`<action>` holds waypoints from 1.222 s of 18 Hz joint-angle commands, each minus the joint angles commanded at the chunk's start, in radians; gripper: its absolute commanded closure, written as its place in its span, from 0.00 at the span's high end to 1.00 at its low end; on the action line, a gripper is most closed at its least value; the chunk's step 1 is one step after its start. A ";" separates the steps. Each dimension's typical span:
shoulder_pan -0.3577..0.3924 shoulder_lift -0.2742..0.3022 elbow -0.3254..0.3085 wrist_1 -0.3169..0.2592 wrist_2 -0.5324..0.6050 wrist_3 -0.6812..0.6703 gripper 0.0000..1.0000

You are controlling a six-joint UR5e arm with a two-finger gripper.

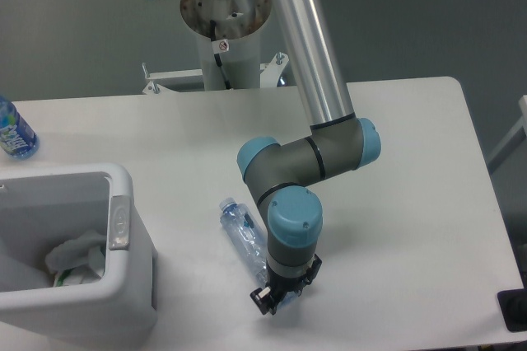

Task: Place the trash in the trash can
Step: 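Close the gripper around the bottle's base end, then lift the bottle and carry it over the white bin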

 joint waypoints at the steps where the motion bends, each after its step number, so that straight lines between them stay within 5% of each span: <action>1: 0.000 0.002 0.000 0.000 0.000 0.000 0.58; 7: 0.002 0.046 -0.003 -0.002 0.000 0.002 0.58; 14: 0.047 0.169 0.011 0.005 -0.020 -0.011 0.58; 22: 0.077 0.264 0.207 0.026 -0.175 -0.003 0.58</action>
